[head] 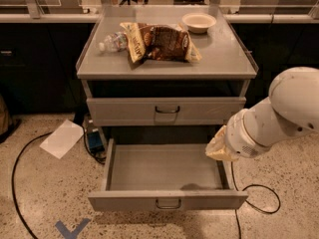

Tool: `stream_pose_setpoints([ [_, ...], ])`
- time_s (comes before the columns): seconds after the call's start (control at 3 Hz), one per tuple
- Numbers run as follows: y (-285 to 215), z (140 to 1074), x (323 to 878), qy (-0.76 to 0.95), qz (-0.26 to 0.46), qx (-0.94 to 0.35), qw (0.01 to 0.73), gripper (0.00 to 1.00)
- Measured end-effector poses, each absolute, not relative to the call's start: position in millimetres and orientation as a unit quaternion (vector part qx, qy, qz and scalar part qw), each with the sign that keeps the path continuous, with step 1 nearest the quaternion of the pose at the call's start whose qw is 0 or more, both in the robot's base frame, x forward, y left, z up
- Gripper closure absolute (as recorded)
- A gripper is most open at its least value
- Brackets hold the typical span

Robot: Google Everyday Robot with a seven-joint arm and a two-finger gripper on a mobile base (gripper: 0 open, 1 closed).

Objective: Close middle drawer

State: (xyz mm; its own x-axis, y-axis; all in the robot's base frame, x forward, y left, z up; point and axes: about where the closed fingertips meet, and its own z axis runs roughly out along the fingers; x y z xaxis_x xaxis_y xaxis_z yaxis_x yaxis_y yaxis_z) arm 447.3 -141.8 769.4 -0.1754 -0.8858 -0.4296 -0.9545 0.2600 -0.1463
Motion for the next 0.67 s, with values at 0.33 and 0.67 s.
stream_pose_setpoints([
  [0.33,-135.3,755.8,443.6,0.759,0.100,-0.602,0.228,1.00],
  [0.67,-123.5,710.1,431.6,0.753,0.131,-0.602,0.232,1.00],
])
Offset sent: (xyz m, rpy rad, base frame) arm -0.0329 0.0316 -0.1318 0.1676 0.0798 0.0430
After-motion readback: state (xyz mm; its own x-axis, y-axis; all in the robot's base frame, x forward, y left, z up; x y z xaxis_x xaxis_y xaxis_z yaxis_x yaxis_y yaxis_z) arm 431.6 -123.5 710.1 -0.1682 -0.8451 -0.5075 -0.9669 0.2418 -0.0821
